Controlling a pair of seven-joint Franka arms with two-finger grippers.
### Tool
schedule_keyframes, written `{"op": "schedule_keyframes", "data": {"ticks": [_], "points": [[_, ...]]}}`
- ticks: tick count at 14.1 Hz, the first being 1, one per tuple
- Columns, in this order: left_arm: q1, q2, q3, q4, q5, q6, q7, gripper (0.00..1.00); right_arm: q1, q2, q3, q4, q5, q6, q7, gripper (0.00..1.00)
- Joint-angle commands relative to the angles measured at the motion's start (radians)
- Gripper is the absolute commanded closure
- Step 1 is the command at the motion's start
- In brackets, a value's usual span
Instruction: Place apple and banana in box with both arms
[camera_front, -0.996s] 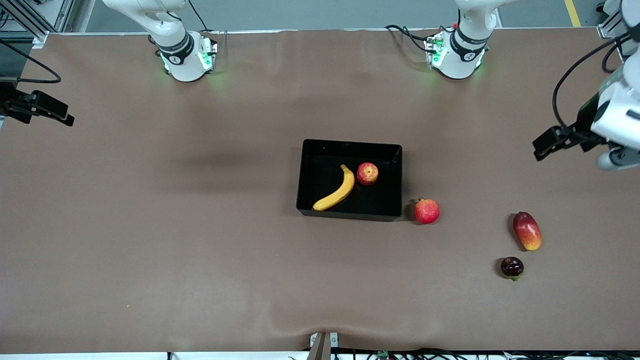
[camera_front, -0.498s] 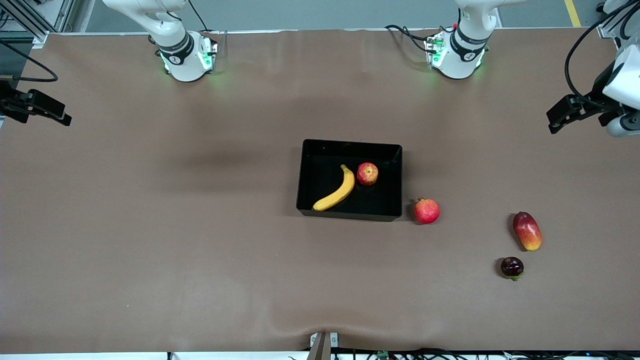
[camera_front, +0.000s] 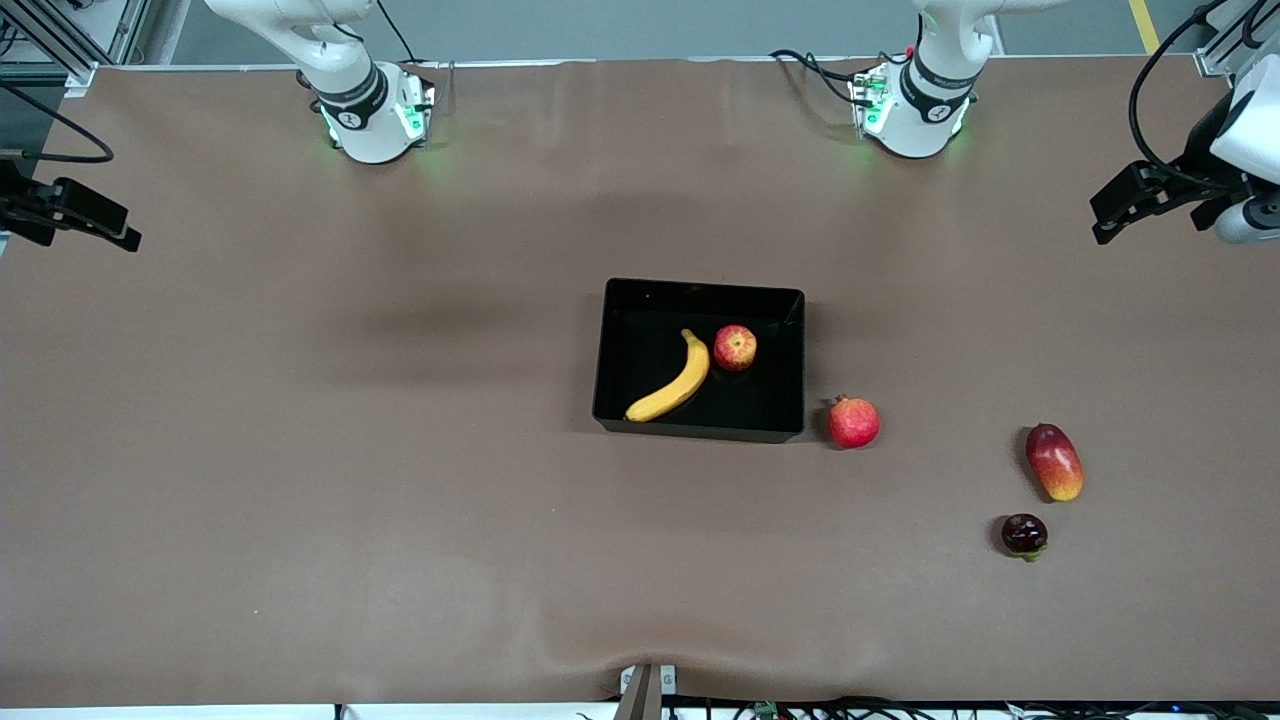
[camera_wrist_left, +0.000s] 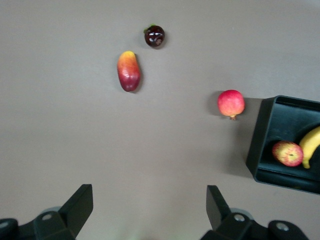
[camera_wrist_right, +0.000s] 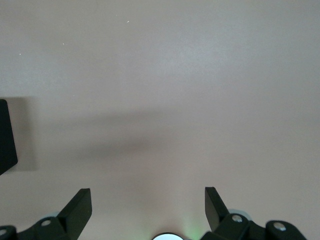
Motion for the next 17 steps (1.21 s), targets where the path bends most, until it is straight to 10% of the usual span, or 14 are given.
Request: {"op": "schedule_keyframes", "data": {"ticks": [1,17], "points": [[-0.006,-0.019,0.007,-0.011,-0.046,-0.022,0.006,0.0,-0.024,0.007,0.012,0.022,0.02,-0.016,-0.01,0.0],[0.006,-0.003,0.018,0.025,-0.054,-0.079,0.004,0.0,-0.017,0.009,0.014,0.019,0.02,-0.016,-0.012,0.0]]}}
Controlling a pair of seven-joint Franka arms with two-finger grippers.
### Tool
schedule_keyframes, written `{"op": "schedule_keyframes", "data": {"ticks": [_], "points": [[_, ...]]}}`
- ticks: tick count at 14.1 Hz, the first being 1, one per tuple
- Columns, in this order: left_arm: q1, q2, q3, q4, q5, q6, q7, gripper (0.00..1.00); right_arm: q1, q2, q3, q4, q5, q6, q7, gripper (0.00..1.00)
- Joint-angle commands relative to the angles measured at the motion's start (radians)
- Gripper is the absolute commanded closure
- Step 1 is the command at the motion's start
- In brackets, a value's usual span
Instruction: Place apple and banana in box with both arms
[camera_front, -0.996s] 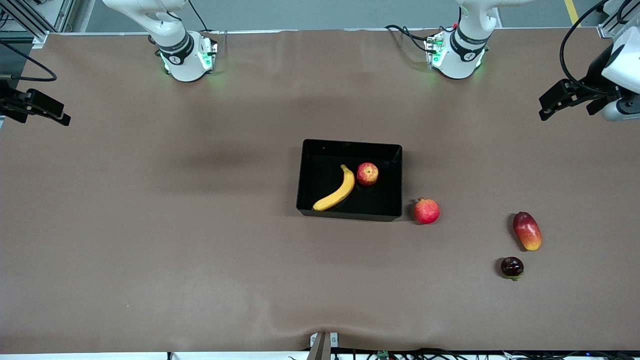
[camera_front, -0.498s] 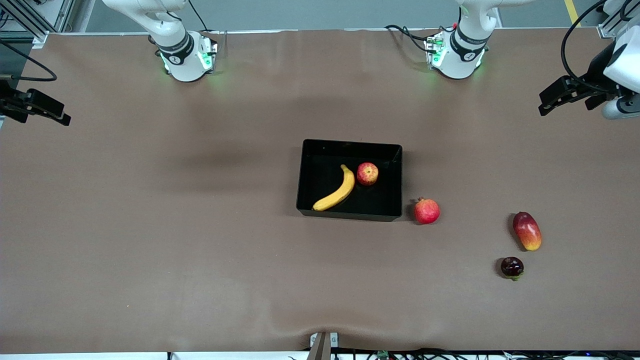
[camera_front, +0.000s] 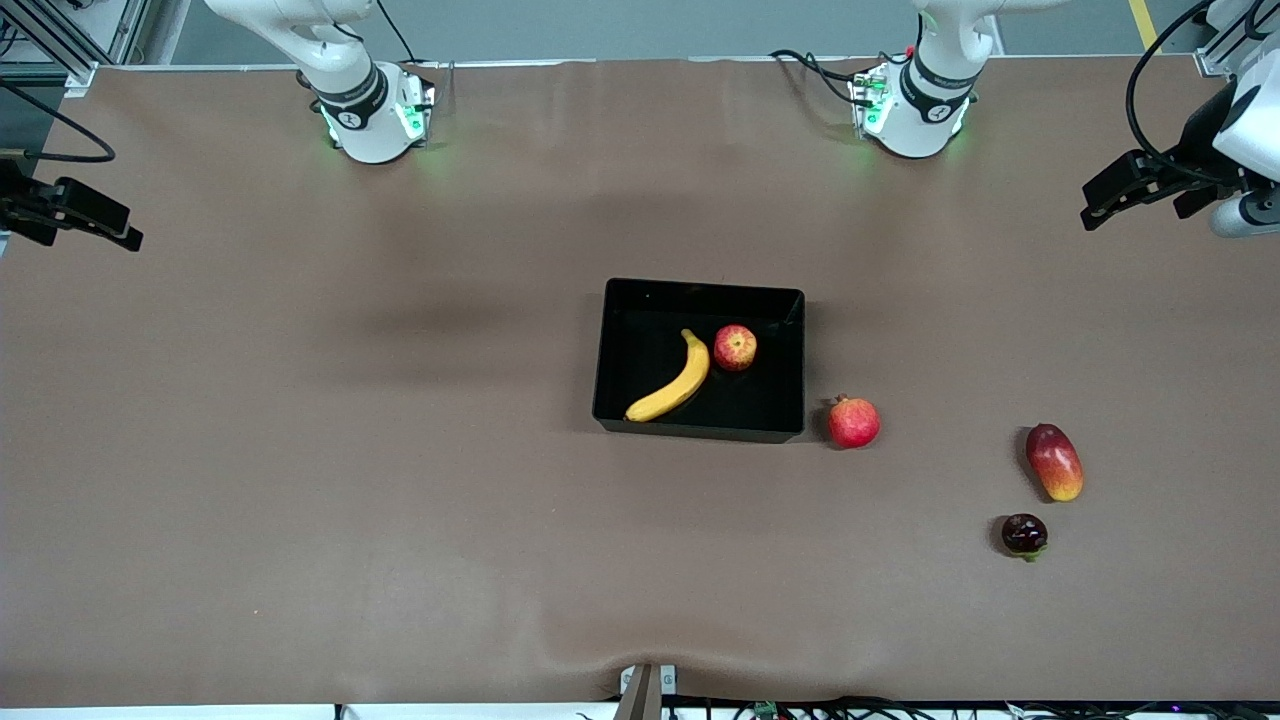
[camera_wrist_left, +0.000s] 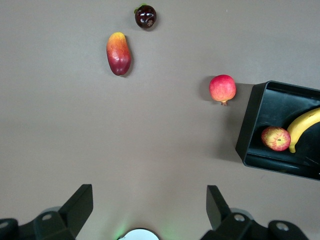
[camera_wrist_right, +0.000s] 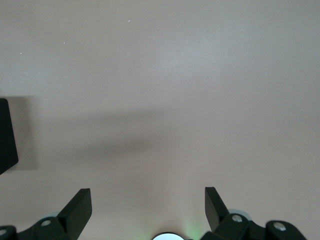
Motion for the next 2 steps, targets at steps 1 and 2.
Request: {"op": "schedule_keyframes", "data": {"ticks": [1,2], "points": [[0.004,0.004,0.003,0.024,-0.007,-0.018,0.004,0.0,-0.017,0.009,0.012,0.019,0.018,-0.016,-0.012,0.0],[0.004,0.014,0.003,0.04,-0.006,-0.019,0.011,0.0,-0.017,0.009,0.012,0.019,0.018,-0.014,-0.012,0.0]]}}
